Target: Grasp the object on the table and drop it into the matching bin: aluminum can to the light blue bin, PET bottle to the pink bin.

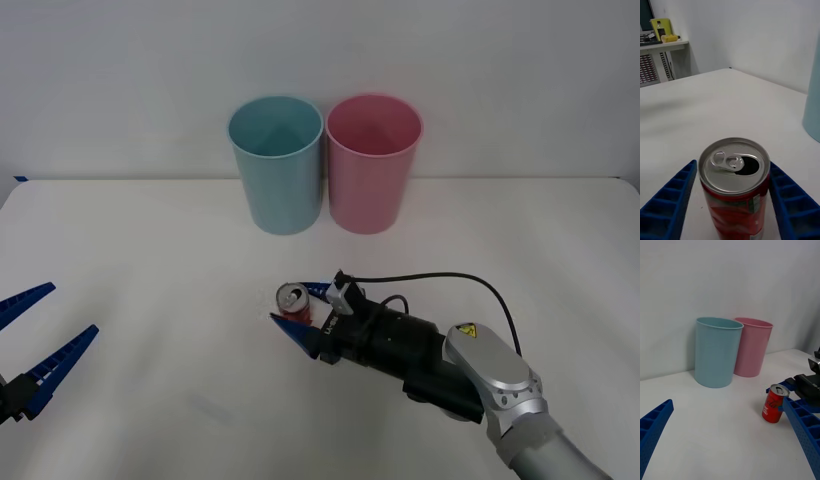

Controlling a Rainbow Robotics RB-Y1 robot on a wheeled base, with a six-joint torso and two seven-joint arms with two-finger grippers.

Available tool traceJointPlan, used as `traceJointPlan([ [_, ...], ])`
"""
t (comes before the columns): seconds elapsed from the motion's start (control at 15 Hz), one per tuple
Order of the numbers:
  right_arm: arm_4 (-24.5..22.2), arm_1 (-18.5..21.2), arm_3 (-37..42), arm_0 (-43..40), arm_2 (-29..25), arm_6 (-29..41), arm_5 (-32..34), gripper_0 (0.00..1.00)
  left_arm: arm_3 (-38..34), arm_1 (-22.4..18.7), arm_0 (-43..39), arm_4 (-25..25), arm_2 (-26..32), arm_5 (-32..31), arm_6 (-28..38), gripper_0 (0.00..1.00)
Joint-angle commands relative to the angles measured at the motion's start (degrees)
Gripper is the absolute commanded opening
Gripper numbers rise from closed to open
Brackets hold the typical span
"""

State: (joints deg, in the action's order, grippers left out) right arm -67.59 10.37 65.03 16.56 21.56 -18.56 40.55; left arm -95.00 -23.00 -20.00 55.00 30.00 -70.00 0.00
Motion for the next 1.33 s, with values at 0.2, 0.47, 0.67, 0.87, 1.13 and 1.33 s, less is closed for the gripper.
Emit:
traceJointPlan([
  [0.2, 0.1, 0.0, 0.0, 0.1, 0.1, -0.1, -0.6, 0.0, 0.0, 0.0, 0.0, 0.0, 0.0, 0.0, 0.0, 1.0],
  [0.47, 0.3, 0.0, 0.0, 0.7, 0.1, 0.2, -0.5, 0.0, 0.0, 0.0, 0.0, 0.0, 0.0, 0.0, 0.0, 1.0],
  [0.67, 1.1, 0.5, 1.2, 0.8, 0.2, 0.5, -0.5, 0.0, 0.0, 0.0, 0.0, 0.0, 0.0, 0.0, 0.0, 1.0],
  [0.87, 2.0, 1.6, 4.2, 0.6, 0.3, 1.9, -0.6, 0.0, 0.0, 0.0, 0.0, 0.0, 0.0, 0.0, 0.0, 1.0],
  [1.13, 2.2, 4.8, 13.7, -2.1, 0.6, 10.0, -1.8, 0.0, 0.0, 0.0, 0.0, 0.0, 0.0, 0.0, 0.0, 1.0],
  [1.33, 2.2, 8.7, 23.1, -4.7, 0.6, 17.2, -3.4, 0.0, 0.0, 0.0, 0.0, 0.0, 0.0, 0.0, 0.0, 1.0],
])
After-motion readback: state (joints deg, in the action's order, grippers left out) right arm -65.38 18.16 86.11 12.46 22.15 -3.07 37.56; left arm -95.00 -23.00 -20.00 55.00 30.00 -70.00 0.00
